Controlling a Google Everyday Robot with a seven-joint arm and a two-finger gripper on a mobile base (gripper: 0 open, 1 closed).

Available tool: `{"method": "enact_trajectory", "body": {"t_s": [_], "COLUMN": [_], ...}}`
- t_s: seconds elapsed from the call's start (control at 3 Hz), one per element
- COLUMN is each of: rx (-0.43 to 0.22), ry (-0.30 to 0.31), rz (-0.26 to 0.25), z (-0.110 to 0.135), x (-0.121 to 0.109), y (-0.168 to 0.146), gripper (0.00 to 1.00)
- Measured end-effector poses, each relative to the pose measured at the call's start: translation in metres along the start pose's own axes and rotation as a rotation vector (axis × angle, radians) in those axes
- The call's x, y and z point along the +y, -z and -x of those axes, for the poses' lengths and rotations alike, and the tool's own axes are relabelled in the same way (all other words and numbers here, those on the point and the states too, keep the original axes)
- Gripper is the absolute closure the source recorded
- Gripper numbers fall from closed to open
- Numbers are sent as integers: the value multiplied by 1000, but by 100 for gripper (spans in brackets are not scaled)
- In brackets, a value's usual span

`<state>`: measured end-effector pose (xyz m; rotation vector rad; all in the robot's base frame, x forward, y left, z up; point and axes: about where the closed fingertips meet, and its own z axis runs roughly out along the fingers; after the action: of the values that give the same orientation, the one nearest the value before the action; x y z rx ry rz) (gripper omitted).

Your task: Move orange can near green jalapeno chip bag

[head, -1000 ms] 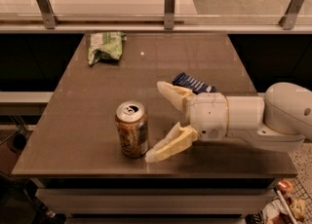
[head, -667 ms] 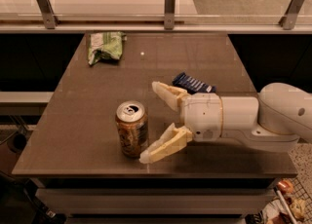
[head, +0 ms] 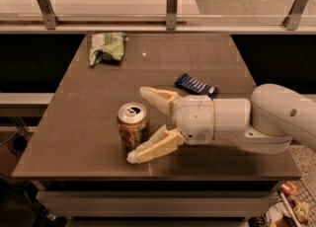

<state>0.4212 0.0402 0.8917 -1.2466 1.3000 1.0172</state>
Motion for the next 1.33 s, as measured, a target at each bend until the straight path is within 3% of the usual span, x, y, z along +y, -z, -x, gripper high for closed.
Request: {"method": "enact_trajectory", "body": {"t_s": [0.33, 1.33], "rx": [37, 39], "ry": [-7, 0], "rz": [36, 48], "z": [-1, 3], "x": [9, 12], "y": [-11, -16], "gripper": [24, 95]}}
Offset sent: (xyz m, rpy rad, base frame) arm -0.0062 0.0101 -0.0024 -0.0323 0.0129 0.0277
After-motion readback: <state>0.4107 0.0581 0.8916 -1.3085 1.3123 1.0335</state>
